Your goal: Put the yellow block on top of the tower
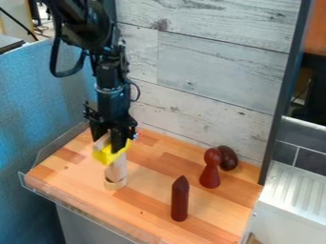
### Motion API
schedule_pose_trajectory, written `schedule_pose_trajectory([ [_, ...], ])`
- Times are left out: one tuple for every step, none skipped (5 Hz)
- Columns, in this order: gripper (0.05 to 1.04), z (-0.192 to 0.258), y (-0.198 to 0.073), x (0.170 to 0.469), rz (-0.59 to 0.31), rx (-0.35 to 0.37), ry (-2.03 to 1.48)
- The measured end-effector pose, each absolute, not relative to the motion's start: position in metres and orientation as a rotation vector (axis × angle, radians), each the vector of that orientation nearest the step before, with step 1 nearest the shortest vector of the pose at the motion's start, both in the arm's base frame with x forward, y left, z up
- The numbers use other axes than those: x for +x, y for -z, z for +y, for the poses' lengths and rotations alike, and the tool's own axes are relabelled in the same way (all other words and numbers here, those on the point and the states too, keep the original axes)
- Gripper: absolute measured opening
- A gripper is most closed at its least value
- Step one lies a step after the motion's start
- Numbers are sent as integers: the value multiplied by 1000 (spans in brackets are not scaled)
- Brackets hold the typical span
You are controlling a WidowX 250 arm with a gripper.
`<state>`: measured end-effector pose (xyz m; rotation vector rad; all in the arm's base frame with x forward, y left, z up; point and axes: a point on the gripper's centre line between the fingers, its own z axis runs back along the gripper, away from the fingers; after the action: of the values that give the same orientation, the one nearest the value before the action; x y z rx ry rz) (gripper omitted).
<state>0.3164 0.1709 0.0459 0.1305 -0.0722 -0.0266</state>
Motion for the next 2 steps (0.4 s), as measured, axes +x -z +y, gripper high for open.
schedule_pose_trajectory([
  [544, 170, -45, 317, -79, 130, 30],
  [544, 168, -45, 318, -82, 120, 33],
])
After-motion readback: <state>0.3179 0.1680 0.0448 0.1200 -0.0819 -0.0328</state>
